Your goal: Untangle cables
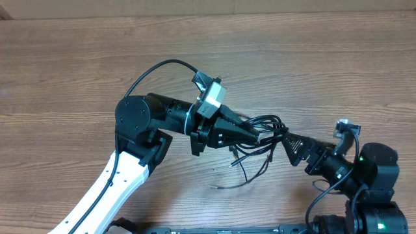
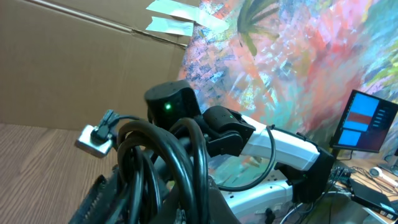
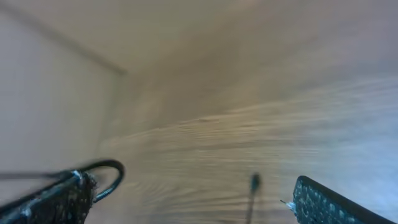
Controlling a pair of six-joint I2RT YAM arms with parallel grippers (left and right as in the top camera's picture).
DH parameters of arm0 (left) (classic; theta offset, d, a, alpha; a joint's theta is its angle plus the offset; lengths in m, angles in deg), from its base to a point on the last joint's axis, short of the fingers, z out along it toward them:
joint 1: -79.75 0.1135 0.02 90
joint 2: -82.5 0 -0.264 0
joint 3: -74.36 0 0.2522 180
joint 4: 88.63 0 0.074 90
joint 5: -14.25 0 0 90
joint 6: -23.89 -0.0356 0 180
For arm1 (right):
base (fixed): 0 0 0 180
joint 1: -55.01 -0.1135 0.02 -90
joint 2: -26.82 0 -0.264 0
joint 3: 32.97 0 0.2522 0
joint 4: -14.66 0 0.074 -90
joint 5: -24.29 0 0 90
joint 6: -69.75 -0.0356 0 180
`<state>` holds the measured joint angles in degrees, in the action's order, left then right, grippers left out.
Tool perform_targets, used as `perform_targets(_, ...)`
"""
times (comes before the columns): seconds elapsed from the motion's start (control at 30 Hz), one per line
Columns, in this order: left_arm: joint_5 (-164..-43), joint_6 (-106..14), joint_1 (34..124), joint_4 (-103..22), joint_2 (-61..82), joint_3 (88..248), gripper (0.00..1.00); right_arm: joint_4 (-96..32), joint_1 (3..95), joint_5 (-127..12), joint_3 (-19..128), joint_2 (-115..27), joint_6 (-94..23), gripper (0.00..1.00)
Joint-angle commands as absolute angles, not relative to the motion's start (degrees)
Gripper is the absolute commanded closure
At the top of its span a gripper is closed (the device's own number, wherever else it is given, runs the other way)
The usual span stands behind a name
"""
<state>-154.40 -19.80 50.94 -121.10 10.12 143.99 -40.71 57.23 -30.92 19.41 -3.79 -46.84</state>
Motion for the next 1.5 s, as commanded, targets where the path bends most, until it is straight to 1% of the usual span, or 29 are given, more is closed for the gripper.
perform_targets(0.0,-153.57,-20.72,51.24,-121.34,11.34,145.28,0.96,-34.70,57.34,-14.20,19.45,-3.77,-42.46,0.00)
perform_targets(0.13,-154.01,-20.76,51.42,-121.15,11.34,145.28,0.96,-33.54,57.34,-12.43,19.45,-3.77,-41.63,0.00)
perform_targets(0.3,-154.27,-20.66,54.37,-120.71,11.34,145.28,0.96,-34.30,57.34,-11.53,19.45,-3.77,-29.24,0.00)
perform_targets(0.4,-154.47,-20.61,55.92,-118.70,11.34,145.28,0.96,-34.52,57.34,-11.56,19.45,-3.77,-24.50,0.00)
perform_targets(0.57,-155.12,-20.72,55.85,-115.40,11.34,145.28,0.96,-32.38,57.34,-11.58,19.45,-3.77,-23.36,0.00)
perform_targets(0.8,-155.34,-20.92,53.38,-115.33,11.30,145.26,0.96,-26.72,57.34,-11.58,19.45,-3.77,-24.74,0.00)
perform_targets(0.87,-155.34,-20.90,53.03,-115.35,11.30,145.26,0.96,-25.78,57.34,-11.58,19.45,-3.77,-24.65,0.03)
perform_targets(0.93,-155.76,-20.70,53.03,-115.35,11.30,145.26,0.96,-24.86,57.34,-11.32,19.45,-3.77,-24.63,0.09)
perform_targets(0.97,-156.20,-20.70,53.03,-115.35,11.30,145.26,0.96,-24.12,57.34,-10.33,19.45,-3.77,-23.91,0.13)
perform_targets(1.0,-156.26,-20.70,53.03,-115.33,11.30,145.26,0.96,-23.53,57.34,-9.41,19.45,-3.77,-22.86,0.20)
perform_targets(1.07,-156.68,-20.70,53.03,-115.33,11.30,145.26,0.96,-22.41,57.34,-7.51,19.45,-3.77,-21.77,0.40)
perform_targets(1.13,-156.81,-20.70,53.03,-115.33,11.30,145.26,0.96,-21.45,57.34,-5.11,19.45,-3.77,-21.63,0.64)
perform_targets(1.23,-156.33,-20.70,53.03,-115.33,11.28,145.26,0.96,-21.34,57.34,-1.74,19.45,-3.77,-21.66,0.83)
perform_targets(1.33,-156.37,-20.70,53.03,-115.29,11.28,145.26,0.96,-21.21,57.34,3.96,19.45,-3.77,-21.66,0.94)
perform_targets(1.37,-156.35,-20.70,53.06,-115.18,11.28,145.26,0.96,-21.23,57.34,6.02,19.45,-3.77,-21.66,0.96)
perform_targets(1.47,-155.67,-20.70,53.12,-115.16,11.28,145.26,0.96,-21.21,57.34,12.09,19.45,-3.77,-21.66,0.96)
